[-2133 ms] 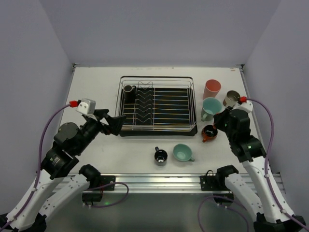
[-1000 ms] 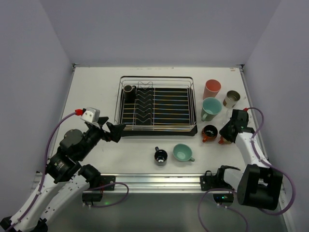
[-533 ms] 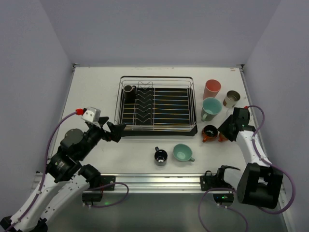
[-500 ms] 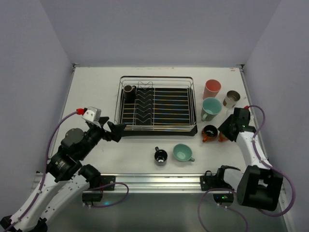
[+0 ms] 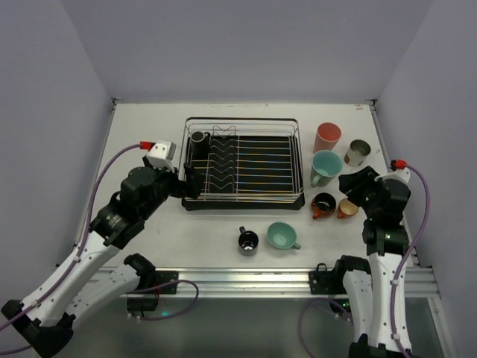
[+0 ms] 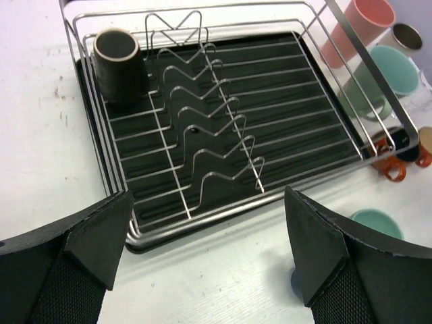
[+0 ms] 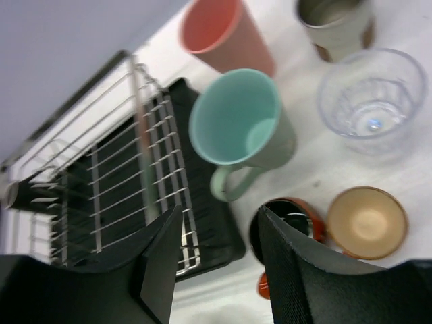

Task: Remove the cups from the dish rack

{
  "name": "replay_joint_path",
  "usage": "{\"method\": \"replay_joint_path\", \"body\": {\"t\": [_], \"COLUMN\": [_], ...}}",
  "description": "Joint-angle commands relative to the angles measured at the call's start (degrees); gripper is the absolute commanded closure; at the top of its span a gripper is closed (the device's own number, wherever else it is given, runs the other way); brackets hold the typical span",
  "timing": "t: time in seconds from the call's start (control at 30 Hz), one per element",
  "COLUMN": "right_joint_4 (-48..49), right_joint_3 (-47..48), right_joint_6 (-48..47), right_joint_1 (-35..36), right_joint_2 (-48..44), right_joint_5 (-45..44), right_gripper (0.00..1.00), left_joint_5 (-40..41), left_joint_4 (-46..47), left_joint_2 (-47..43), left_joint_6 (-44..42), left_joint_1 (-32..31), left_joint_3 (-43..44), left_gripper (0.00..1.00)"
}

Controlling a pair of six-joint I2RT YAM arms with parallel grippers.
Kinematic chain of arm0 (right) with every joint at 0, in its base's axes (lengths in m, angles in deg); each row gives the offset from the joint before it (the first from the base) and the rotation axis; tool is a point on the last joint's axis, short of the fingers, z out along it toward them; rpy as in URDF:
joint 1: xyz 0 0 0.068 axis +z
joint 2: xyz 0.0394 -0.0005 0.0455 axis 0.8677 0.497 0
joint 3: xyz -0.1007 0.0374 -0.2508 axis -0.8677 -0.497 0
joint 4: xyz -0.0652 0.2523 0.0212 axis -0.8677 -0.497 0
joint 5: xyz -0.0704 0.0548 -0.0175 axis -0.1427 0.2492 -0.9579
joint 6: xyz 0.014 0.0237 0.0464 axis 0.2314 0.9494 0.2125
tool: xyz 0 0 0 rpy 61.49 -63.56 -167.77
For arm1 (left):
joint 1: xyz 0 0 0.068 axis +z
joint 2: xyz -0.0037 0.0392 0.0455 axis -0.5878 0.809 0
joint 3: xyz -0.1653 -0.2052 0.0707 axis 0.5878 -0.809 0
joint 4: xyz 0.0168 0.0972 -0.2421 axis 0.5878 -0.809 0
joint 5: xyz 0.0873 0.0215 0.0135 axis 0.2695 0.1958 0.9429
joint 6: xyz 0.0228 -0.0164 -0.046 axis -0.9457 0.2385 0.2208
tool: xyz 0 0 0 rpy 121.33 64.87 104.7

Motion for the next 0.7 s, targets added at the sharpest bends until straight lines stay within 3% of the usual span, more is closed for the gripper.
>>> {"method": "replay_joint_path", "body": {"t": [0.0, 0.13, 0.3, 0.43, 0.67], "right_joint_4": [4.49, 6.43, 6.86, 7.49, 8.81], "right_joint_3": [-2.24, -4.54, -6.2, -7.7, -8.93], "right_joint_6": [0.95, 0.7, 1.56, 2.19, 2.19], "right_joint_1": [-0.22, 0.13, 3.03, 4.35, 6.81], "right_joint_2": [-4.6, -7.6, -13.05, -15.42, -15.96], "right_joint_5": [14.1, 22.2, 26.23, 28.89, 30.03], "right_gripper": [0.48, 0.49, 0.51, 0.51, 0.51], "left_joint_5": [5.1, 12.41, 20.58, 21.74, 21.04], "left_joint_4": [4.56, 12.37, 18.09, 19.51, 21.26], "left_joint_2": [6.99, 18.39, 32.12, 43.44, 52.96], "left_joint_6": [3.82, 4.89, 1.38, -1.7, -5.66], "left_joint_1": [0.09, 0.09, 1.14, 3.69, 6.59], "left_joint_3": [6.0, 7.84, 16.79, 23.13, 27.19], "left_gripper": [0.0, 0.0, 0.0, 0.03, 0.06]}}
